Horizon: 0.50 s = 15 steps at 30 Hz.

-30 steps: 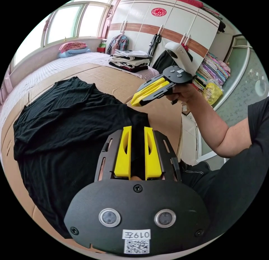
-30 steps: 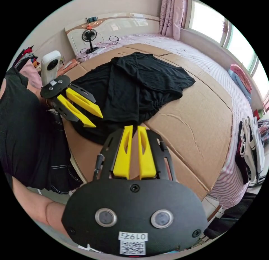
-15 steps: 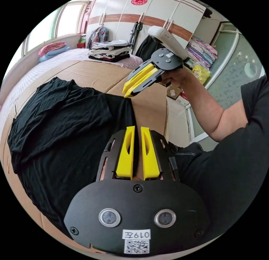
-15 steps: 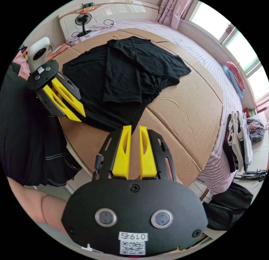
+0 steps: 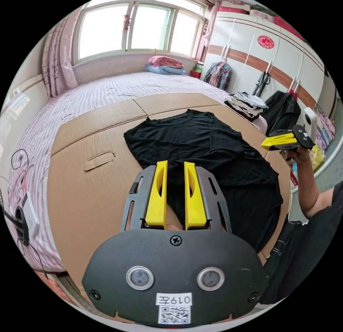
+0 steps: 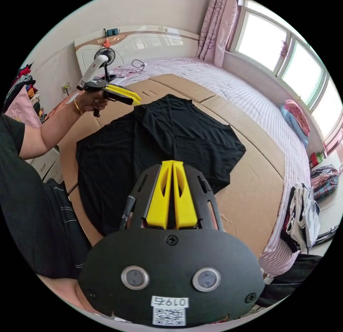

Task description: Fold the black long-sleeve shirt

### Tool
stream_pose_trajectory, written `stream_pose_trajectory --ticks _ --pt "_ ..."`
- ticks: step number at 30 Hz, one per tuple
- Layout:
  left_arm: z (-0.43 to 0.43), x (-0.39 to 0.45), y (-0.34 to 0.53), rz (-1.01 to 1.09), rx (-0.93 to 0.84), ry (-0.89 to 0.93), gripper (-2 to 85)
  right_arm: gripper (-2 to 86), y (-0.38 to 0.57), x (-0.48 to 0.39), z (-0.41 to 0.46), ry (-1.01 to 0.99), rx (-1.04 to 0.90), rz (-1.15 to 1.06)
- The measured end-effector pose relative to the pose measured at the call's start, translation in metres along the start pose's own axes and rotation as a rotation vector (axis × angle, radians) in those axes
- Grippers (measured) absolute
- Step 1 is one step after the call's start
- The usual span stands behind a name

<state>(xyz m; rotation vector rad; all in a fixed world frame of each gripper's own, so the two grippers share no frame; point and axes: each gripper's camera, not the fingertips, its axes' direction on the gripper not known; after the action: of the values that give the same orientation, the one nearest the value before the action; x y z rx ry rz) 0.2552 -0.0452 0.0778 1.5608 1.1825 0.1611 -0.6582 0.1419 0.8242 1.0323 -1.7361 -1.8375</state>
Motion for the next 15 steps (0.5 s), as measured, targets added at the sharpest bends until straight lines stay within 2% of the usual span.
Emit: stream_pose_trajectory --ticks 5,10,13,15 --pt "0.012 -0.003 -0.011 0.138 -0.138 -0.112 6.7 -1.0 -0.027 -0.002 0.017 -0.049 0.020 -0.034" --pt "0.017 -0.005 -0.014 0.207 -0.203 -0.015 2.6 -0.9 -0.035 0.017 0.030 -0.107 0.055 0.031" --pt "-0.005 0.014 -0.010 0.348 -0.118 0.034 1.5 -0.7 -0.037 0.028 0.041 -0.109 0.066 0.076" --pt "-0.031 0.043 0.005 0.533 -0.007 0.042 1.1 -0.2 -0.040 0.035 0.053 -0.137 0.071 0.106"
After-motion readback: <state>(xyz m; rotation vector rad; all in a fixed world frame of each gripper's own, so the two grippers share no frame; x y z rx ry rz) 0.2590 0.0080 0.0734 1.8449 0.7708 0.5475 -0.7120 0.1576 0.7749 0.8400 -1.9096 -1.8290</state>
